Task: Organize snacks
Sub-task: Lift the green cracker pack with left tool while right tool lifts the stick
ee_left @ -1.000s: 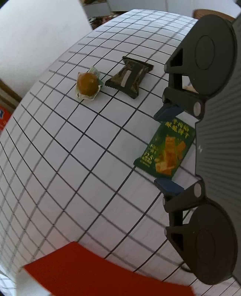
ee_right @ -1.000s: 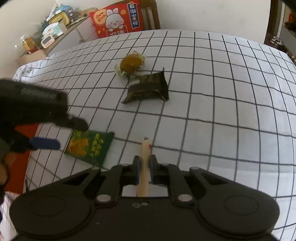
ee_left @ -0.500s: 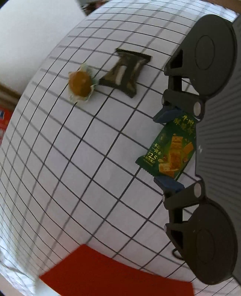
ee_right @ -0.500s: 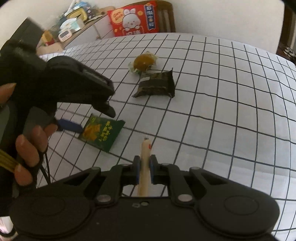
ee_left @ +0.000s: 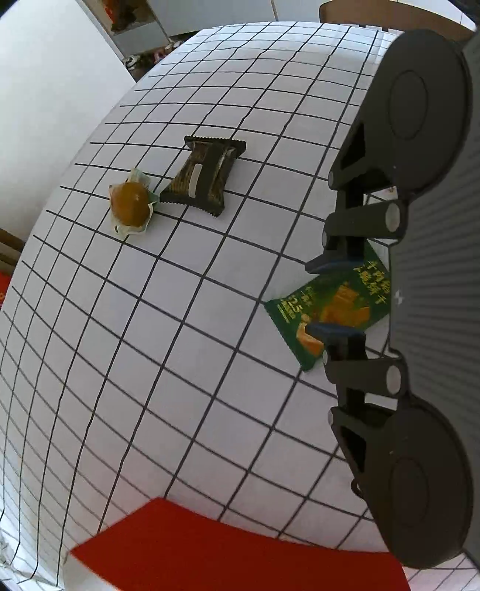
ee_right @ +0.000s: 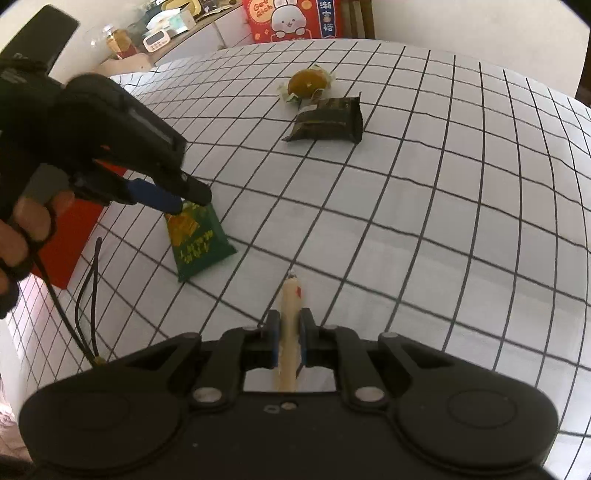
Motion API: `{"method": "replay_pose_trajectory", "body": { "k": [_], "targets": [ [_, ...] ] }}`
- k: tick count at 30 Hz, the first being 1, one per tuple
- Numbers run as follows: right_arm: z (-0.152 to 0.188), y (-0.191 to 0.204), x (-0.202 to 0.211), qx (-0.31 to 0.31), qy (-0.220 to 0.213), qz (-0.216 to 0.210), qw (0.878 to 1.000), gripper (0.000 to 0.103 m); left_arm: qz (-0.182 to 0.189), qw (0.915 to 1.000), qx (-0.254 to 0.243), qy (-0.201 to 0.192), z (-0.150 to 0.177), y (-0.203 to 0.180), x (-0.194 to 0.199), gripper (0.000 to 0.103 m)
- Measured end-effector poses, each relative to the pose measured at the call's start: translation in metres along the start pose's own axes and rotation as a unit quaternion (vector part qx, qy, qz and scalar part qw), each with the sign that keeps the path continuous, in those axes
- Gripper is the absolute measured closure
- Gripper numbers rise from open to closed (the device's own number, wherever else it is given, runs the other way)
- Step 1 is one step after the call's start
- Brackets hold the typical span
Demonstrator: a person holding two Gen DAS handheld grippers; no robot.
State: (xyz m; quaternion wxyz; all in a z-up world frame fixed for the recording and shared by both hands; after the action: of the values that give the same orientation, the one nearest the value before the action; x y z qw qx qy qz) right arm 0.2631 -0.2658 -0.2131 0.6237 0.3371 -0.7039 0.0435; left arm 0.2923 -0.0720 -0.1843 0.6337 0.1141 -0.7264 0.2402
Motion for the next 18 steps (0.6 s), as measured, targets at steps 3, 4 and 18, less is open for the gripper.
{"method": "replay_pose_trajectory", "body": {
  "k": [3, 4, 18],
  "targets": [
    [0.002, 0.0, 0.003, -0.002, -0.004, -0.001, 1.0, 0.094, -0.011, 0.9999, 0.009, -0.002, 0.004, 0.001, 0.001, 0.035],
    [0.002, 0.0, 0.003, -0.004, -0.005, -0.001, 1.0, 0.094, -0.017, 0.9998, 0.014, -0.003, 0.005, 0.0, -0.001, 0.033],
    [0.006, 0.003, 0.005, 0.0, -0.006, 0.017, 1.0, 0.094, -0.11, 0.9937, -0.012, -0.017, 0.019, -0.03, -0.027, 0.047]
  ]
}}
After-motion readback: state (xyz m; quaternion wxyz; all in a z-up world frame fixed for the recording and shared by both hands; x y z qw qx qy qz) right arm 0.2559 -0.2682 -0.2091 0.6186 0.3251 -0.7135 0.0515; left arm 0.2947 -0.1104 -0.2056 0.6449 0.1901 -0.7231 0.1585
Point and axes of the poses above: each gripper's, at about its wrist camera, not at the fingertips, and x roughly against the way its jaws point, y to its left, z to its underside, the point moved 5 cm from there along -x, roughly the way its jaws point, and after that the axes turned 9 degrees about y, right-handed, at the moved point
